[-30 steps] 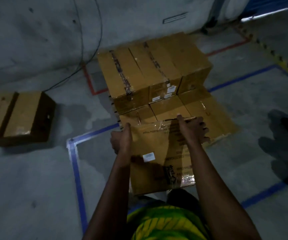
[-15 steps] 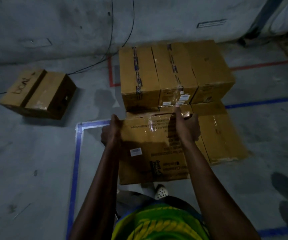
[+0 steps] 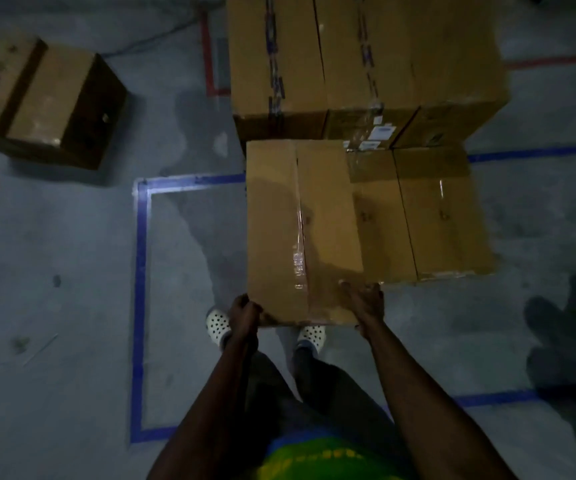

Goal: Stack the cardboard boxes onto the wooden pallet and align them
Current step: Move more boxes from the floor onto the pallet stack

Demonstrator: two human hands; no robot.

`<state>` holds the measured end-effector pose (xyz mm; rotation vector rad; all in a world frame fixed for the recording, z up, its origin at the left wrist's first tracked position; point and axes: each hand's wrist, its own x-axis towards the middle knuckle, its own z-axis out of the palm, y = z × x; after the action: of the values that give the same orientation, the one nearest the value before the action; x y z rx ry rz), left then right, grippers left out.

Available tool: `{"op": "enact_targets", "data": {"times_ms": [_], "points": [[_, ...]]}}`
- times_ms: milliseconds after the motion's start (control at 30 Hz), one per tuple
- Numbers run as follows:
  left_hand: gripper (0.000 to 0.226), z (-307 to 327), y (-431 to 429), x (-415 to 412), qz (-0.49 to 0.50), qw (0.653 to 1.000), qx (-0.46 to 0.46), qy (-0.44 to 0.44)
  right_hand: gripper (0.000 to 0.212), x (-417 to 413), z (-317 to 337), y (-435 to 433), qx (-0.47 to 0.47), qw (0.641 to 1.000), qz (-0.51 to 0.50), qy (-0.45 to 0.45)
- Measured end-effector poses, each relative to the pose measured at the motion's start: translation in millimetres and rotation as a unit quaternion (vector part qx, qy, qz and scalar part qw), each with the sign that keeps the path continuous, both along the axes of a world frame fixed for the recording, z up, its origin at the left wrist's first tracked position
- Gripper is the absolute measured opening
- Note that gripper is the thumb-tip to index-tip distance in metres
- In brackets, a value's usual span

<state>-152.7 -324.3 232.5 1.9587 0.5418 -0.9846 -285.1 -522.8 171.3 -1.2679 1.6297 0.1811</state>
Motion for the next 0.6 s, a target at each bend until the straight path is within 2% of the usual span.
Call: {"op": "enact_targets", "data": {"times_ms": [67,133,267,400,600], "points": [[0.024,-23.1,6.6,0.7,-0.029,0.999,0.012,0.031,0.104,-10.3,-22.9,10.2,0.048,0.999,0.0,-0.004],[0.033,-44.0,15.8,4.4,-0.056,0.997,0.028,0.045,0.098,-14.3,-34.2,17.8,0.059,0.998,0.0,-0.004],[0.054,-71.3,25.0,5.1,-0.003,0.995,0.063,0.076,0.09,-10.3,-53.0,27.4,0.043,0.999,-0.01,-0.001],[0.044,-77.6,14.0,3.8,0.002,0.996,0.078,0.04,0.09,6.4,-60.2,25.3,0.016,0.999,-0.003,0.029],[0.04,-73.8,-6.8,26.7,0.022,1.0,0.007,-0.001,0.095,38.1,-62.3,-7.0,0.015,1.0,0.018,-0.008]]}}
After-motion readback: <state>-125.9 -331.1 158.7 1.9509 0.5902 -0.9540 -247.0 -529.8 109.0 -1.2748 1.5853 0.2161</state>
